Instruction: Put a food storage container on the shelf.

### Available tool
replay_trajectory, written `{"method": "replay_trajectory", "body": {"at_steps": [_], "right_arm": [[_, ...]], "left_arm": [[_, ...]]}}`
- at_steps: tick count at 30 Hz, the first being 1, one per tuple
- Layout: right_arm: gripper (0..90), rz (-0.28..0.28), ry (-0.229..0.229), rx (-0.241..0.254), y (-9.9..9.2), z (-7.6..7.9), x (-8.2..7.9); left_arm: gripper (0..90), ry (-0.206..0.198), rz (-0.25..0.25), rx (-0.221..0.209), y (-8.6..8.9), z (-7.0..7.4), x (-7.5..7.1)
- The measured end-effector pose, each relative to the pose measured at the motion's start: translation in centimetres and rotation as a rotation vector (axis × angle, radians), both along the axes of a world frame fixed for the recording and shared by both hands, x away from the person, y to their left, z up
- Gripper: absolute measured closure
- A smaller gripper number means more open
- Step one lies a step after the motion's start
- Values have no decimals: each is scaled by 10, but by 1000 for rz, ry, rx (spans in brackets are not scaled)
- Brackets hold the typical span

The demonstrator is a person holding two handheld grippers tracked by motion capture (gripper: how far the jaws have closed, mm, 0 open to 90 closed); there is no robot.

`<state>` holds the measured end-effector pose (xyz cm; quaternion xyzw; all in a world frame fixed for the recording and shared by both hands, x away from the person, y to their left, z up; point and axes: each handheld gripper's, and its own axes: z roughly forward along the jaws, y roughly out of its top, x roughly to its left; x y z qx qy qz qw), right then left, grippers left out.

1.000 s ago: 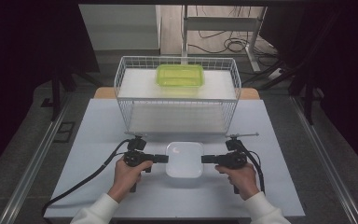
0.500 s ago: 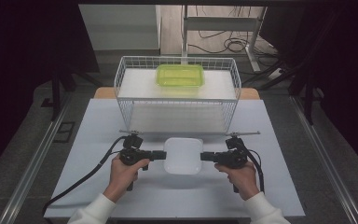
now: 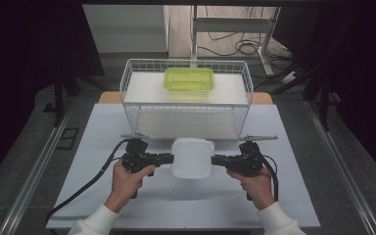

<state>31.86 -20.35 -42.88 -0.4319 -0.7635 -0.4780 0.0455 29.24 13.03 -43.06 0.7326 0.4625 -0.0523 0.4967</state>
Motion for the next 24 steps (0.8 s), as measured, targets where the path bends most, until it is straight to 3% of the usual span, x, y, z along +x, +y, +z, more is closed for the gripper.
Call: {"method": "replay_trajectory", "body": {"at_steps": [8,15,24], "right_arm": [[778,7,-75,4,2,22,-6],[778,19,-133,-12,11,44,-6],[778,32,-210,-8,15,82,-3]], "left_arm": [[791,-72,-2,1,4,22,-5],[789,-112,14,-7,11,38,-4],[788,-174,13,-18,17,75,-1]]}}
